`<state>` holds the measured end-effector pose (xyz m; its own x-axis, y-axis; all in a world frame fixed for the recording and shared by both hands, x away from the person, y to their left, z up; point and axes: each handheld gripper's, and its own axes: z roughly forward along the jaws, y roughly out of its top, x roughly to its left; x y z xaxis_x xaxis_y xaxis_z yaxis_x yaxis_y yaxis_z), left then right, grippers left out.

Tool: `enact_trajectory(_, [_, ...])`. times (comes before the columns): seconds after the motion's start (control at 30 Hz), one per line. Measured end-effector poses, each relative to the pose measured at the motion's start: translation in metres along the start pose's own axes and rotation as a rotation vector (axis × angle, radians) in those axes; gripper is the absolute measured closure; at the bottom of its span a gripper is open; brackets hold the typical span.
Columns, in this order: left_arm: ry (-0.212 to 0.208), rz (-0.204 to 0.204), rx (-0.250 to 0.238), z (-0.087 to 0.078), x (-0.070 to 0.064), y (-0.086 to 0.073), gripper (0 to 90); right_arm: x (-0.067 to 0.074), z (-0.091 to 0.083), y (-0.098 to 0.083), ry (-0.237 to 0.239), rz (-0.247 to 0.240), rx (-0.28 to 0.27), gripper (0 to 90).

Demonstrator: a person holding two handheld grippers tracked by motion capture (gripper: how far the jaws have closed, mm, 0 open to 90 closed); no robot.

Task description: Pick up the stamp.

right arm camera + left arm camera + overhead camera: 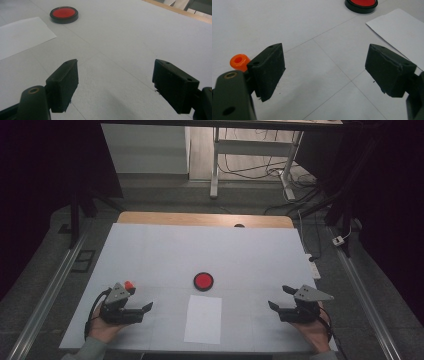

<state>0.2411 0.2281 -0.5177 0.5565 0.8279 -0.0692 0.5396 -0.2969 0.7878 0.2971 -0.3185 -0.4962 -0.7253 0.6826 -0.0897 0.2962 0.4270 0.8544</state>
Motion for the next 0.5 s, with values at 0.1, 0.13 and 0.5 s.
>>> enact_trajectory(0.1, [-0.005,0.003,-0.002,-0.0006,-0.0004,-0.0001,16.4,-0.0007,-0.0001,-0.0005,0.000,-0.002,0.004,22.3])
enact_trajectory(0.13, [-0.005,0.005,-0.001,-0.0006,-0.0005,-0.0002,16.4,-0.0007,0.0001,-0.0006,0.001,-0.001,0.005,22.6])
enact_trajectory(0.5, [-0.012,0.016,-0.003,-0.0017,-0.0019,0.0022,16.7,-0.0005,-0.0010,0.0003,-0.007,0.001,0.001,25.6])
